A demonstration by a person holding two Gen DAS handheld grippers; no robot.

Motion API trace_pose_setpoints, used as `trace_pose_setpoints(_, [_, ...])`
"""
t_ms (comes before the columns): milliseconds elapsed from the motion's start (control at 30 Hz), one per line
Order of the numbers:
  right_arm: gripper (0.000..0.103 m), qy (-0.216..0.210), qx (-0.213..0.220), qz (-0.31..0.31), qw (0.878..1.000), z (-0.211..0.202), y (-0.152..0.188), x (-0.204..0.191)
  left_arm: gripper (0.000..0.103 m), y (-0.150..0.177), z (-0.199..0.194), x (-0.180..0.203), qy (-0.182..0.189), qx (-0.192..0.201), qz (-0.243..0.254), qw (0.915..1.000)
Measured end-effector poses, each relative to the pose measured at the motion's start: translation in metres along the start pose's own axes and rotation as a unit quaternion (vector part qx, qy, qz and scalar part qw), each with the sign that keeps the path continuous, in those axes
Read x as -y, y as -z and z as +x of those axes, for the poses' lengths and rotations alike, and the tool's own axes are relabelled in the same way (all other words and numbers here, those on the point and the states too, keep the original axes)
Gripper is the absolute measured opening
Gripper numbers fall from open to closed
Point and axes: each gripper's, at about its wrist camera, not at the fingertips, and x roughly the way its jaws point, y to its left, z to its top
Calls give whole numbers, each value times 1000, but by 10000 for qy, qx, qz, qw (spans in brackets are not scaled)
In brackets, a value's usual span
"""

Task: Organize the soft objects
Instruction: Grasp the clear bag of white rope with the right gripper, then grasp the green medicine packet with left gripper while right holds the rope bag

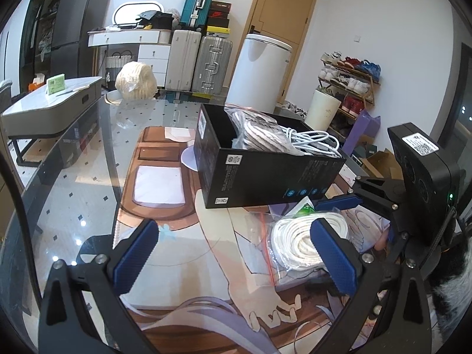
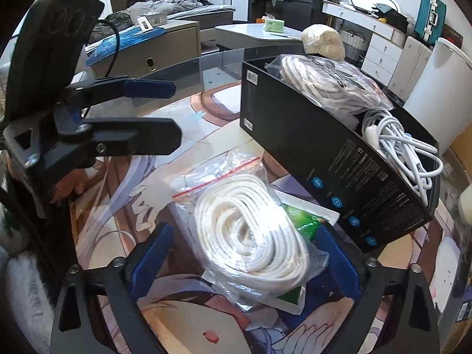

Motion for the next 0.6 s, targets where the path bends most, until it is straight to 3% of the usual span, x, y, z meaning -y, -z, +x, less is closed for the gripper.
trace_pose_setpoints(267, [93, 134, 6, -99, 9999, 10, -6, 0, 103, 0, 1, 5, 11, -56, 144, 9999])
trace_pose_setpoints(333, [76, 167, 49, -109, 9998, 11, -8, -1, 103, 0, 1, 4, 49, -64, 113, 9999])
trace_pose_setpoints(433, [59, 293, 151, -103, 9994, 8, -7, 0, 103, 0, 2, 4, 45, -73, 111, 9999])
trace_pose_setpoints(600, [49, 356, 301, 84, 9989, -2, 2, 0, 103, 0, 2, 5, 34, -75, 132, 9999])
